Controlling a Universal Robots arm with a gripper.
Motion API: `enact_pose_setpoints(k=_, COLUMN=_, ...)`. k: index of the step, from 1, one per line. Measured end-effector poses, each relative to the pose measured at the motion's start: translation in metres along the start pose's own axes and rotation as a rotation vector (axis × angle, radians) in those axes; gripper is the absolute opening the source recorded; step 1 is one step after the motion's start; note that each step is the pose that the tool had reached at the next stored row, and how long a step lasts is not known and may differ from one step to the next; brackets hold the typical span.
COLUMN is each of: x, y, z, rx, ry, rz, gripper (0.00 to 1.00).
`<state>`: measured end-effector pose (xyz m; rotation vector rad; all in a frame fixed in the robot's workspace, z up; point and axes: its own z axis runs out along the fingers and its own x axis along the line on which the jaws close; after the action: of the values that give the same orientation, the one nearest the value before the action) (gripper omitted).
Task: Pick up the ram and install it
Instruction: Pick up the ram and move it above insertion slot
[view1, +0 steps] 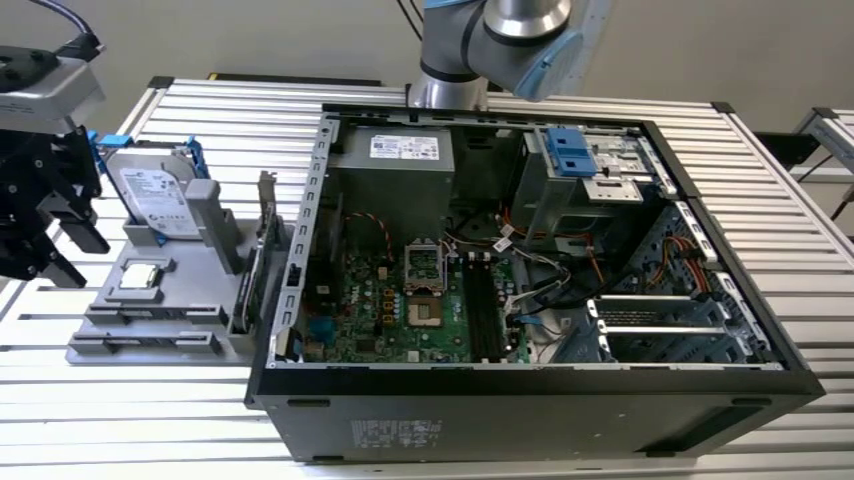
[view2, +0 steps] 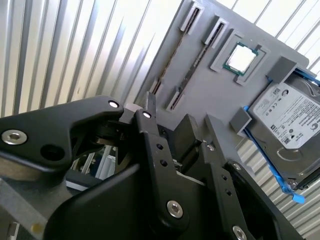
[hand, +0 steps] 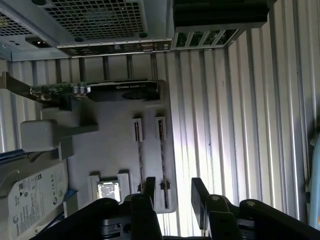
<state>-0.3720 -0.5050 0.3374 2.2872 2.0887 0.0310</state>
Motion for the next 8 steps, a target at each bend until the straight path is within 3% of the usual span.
enact_pose_setpoints(k=8, x=0.0000, y=-0.0001, z=0.0036, rx=0.0010, ry=-0.0001, rz=-0.004, gripper=1.00)
